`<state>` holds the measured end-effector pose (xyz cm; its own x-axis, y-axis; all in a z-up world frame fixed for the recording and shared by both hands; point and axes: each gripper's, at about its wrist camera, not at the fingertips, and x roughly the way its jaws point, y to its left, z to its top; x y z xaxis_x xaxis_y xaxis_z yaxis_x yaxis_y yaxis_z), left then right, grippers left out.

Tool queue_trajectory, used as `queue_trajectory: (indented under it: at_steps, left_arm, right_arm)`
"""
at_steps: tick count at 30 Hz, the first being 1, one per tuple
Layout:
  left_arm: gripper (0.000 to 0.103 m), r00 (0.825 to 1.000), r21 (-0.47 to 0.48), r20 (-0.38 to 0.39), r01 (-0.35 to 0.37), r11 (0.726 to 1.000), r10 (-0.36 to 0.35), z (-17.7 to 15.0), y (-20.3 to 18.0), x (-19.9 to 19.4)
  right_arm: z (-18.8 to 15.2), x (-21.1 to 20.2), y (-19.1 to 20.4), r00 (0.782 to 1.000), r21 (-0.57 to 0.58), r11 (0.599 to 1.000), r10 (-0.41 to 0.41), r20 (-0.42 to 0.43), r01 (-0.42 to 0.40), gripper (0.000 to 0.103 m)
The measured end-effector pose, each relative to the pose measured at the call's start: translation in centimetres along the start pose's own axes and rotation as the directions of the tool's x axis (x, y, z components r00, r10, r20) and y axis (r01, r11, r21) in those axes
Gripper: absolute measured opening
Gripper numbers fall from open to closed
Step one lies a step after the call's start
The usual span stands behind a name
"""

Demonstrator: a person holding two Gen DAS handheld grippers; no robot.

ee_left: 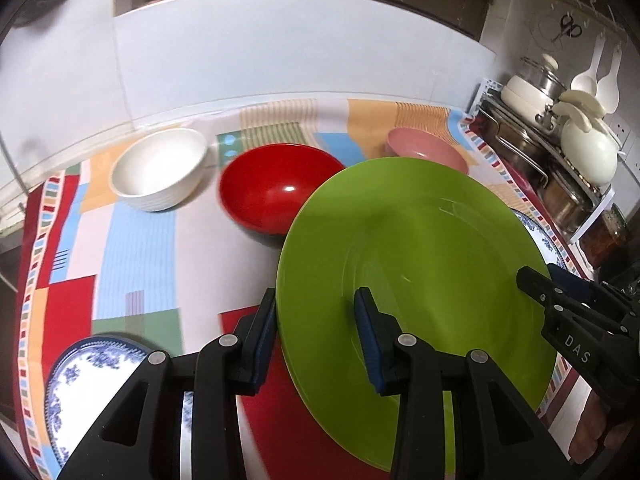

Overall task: Organize plates and bowls
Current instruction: 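Carry the lime-green plate with both grippers over the blue-and-white plate by the sink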

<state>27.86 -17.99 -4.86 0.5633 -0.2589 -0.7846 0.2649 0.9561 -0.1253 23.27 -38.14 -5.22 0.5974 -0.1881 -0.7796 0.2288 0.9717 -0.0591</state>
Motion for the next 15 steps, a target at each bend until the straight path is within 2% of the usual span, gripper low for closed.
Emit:
queue_trajectory:
  at_steps: [15]
  left_arm:
    - [0.037,0.997,-0.091,0.023,-0.073,0.993,0.075,-3.2,8.1,-4.5]
  right_arm:
    - [-1.9,-3.0,7.8,0.997,-0.071,0.995,0.072,0.016,-0.071,0.038]
